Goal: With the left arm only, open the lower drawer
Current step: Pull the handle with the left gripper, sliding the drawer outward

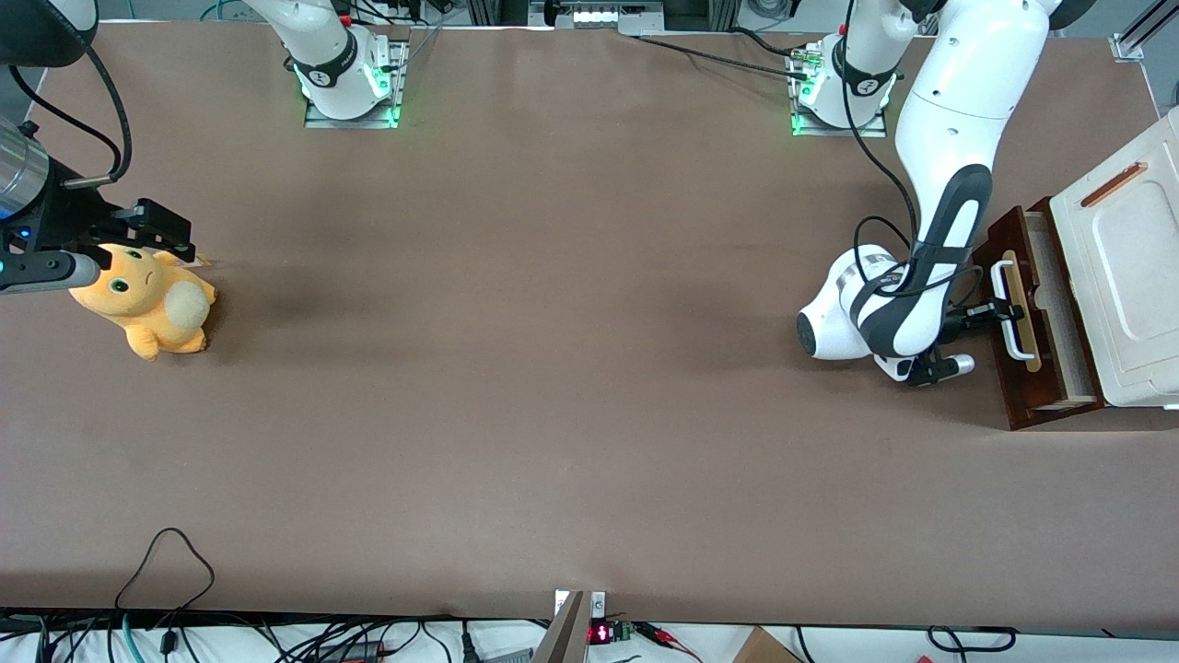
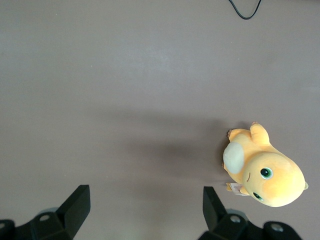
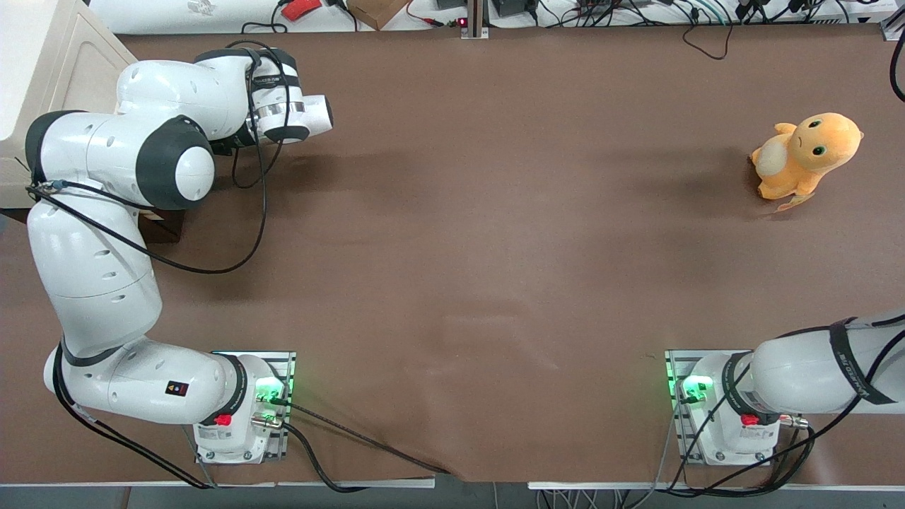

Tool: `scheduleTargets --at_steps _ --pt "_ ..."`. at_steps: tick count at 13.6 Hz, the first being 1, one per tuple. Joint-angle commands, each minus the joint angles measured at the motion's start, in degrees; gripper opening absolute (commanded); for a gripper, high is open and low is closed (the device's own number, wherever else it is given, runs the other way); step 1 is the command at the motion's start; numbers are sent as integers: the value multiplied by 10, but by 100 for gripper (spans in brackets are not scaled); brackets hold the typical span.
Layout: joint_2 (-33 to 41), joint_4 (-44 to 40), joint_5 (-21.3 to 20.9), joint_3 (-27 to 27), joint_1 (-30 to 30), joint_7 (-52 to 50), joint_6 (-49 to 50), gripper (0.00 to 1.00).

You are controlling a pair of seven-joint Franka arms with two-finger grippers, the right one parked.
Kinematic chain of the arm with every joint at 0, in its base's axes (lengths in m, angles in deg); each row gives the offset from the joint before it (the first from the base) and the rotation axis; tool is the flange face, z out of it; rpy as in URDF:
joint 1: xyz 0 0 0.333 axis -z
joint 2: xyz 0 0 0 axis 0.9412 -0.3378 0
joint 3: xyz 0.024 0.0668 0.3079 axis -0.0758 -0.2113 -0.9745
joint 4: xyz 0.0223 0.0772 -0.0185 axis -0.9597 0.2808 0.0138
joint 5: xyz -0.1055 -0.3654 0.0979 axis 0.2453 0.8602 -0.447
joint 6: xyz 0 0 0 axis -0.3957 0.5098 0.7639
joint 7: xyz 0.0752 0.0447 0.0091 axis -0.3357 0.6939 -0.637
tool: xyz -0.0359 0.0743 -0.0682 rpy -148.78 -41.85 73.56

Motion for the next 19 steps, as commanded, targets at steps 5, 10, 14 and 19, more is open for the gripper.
scheduleTargets --at_steps 5,10,14,19 --pt "6 1 69 7 44 -11 52 18" --pt "3 0 76 8 55 -16 60 18" --pt "0 0 80 7 58 -21 64 18" --pt "-3 0 82 8 63 -27 74 18"
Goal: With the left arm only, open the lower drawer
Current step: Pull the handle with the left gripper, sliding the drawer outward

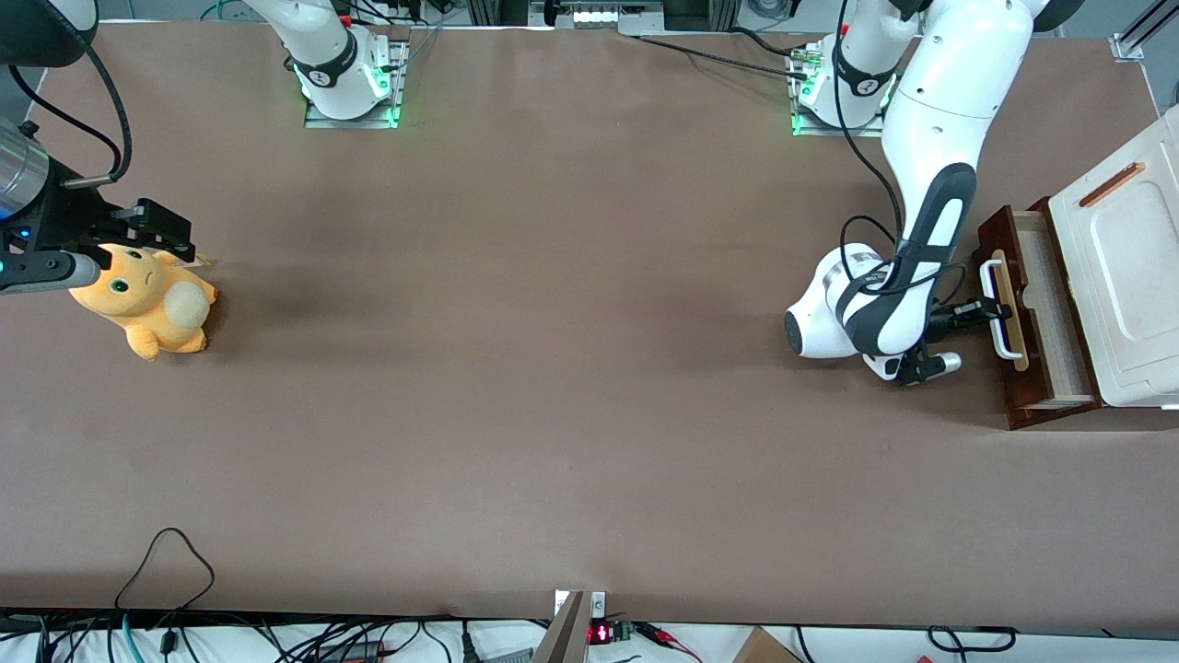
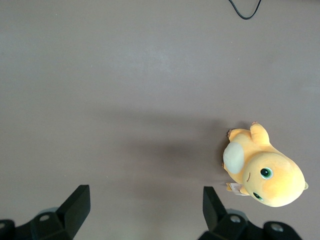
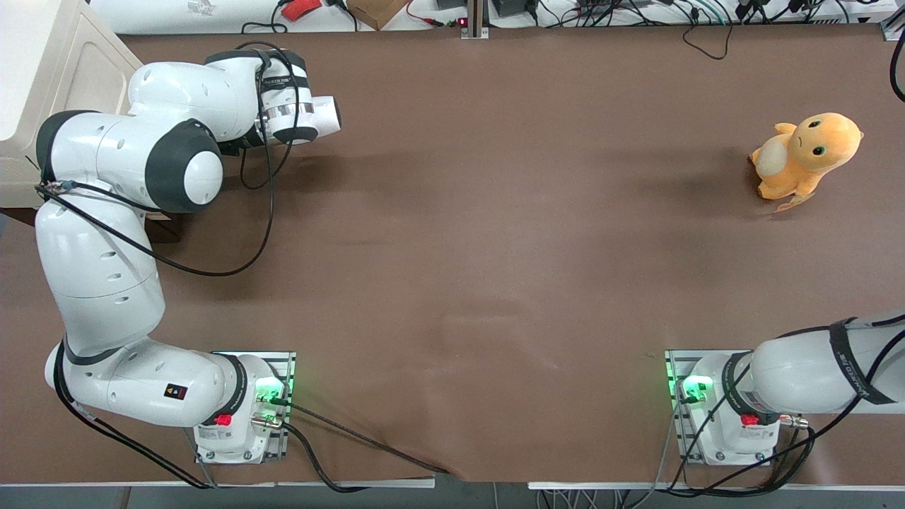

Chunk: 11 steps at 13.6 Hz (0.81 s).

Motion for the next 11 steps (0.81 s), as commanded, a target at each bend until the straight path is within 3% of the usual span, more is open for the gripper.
scheduleTargets --at_steps 1,11 --pt "0 6 68 15 42 -21 68 18" --pt "1 5 88 15 54 -21 80 18"
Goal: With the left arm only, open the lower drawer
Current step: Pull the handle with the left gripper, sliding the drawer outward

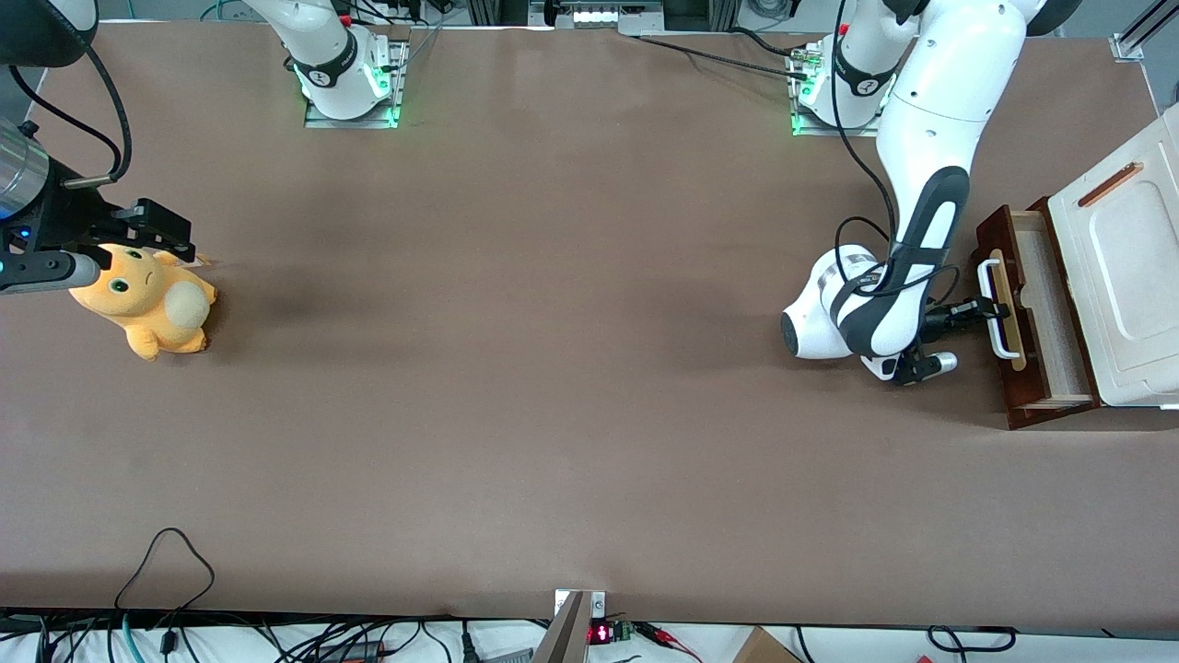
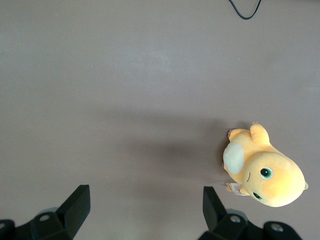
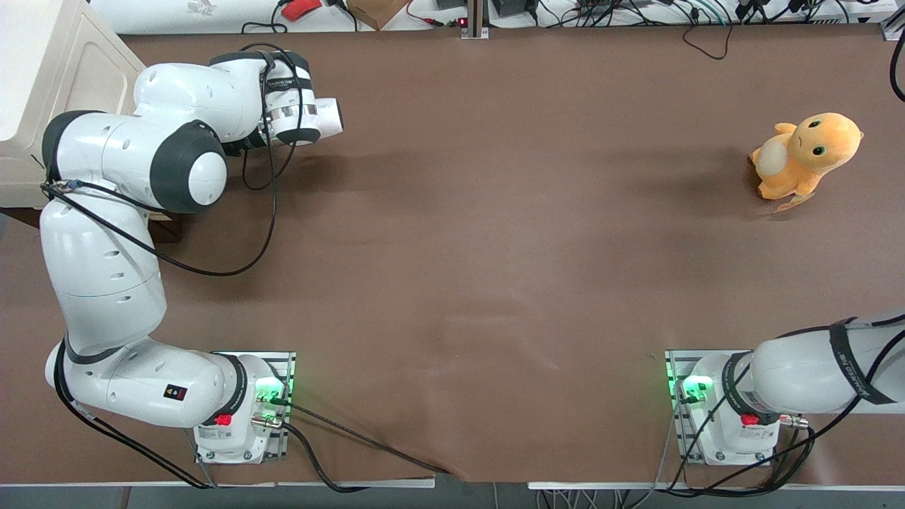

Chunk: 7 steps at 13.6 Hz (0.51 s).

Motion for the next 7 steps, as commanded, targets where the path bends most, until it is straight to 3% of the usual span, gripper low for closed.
scheduleTargets --at_steps 1,7 --pt "8 9 87 17 48 -17 71 18" --pt "4 -8 99 17 53 -21 77 18"
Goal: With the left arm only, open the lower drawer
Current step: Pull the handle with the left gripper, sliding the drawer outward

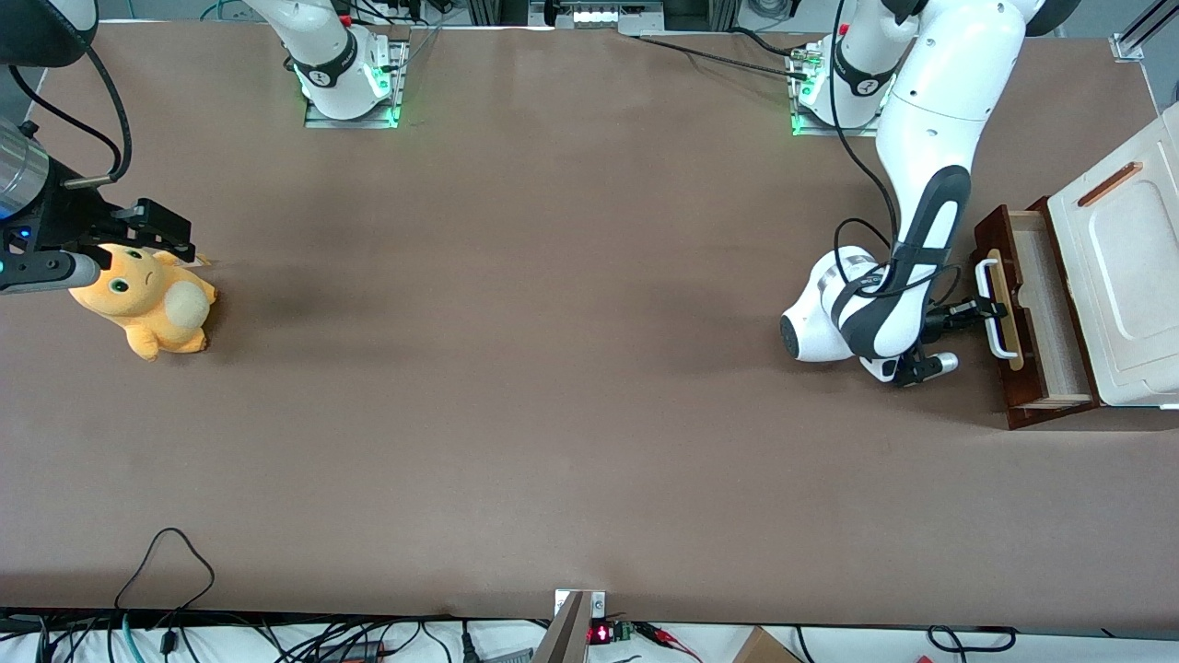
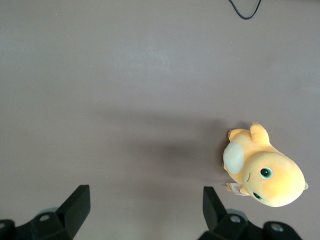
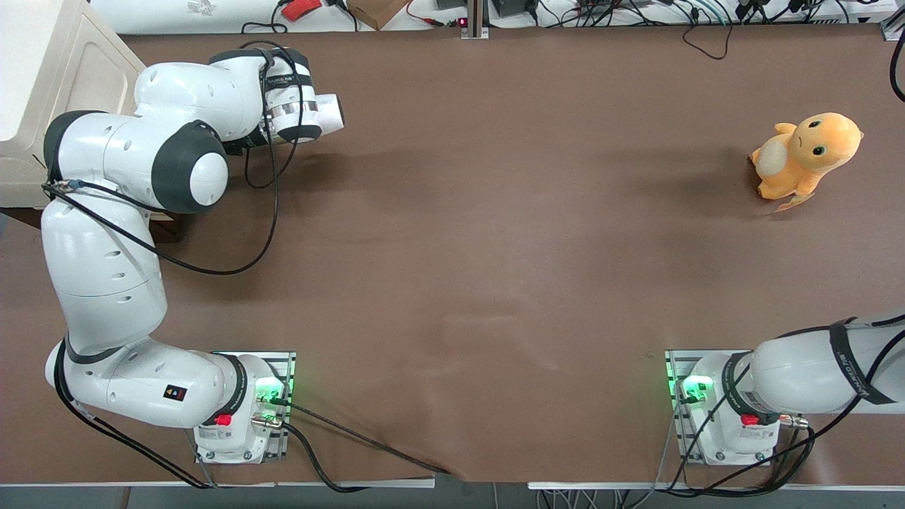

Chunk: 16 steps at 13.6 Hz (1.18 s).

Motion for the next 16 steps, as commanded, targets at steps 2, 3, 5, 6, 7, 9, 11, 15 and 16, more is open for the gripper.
scheduleTargets --at_steps 2,3,5,6,7,9,11,15,16 --pt "6 3 86 20 51 -21 80 18" --pt "6 3 87 20 52 -21 81 18" --pt "6 2 94 21 54 -24 81 18" --pt "5 2 94 21 57 -28 81 18" --pt "5 -2 95 21 57 -28 81 18" --pt "5 -3 99 21 58 -28 81 18" --pt "5 -3 99 21 59 -28 81 18" --pt "0 -17 116 21 69 -30 82 18" --pt "0 -17 117 21 70 -30 82 18"
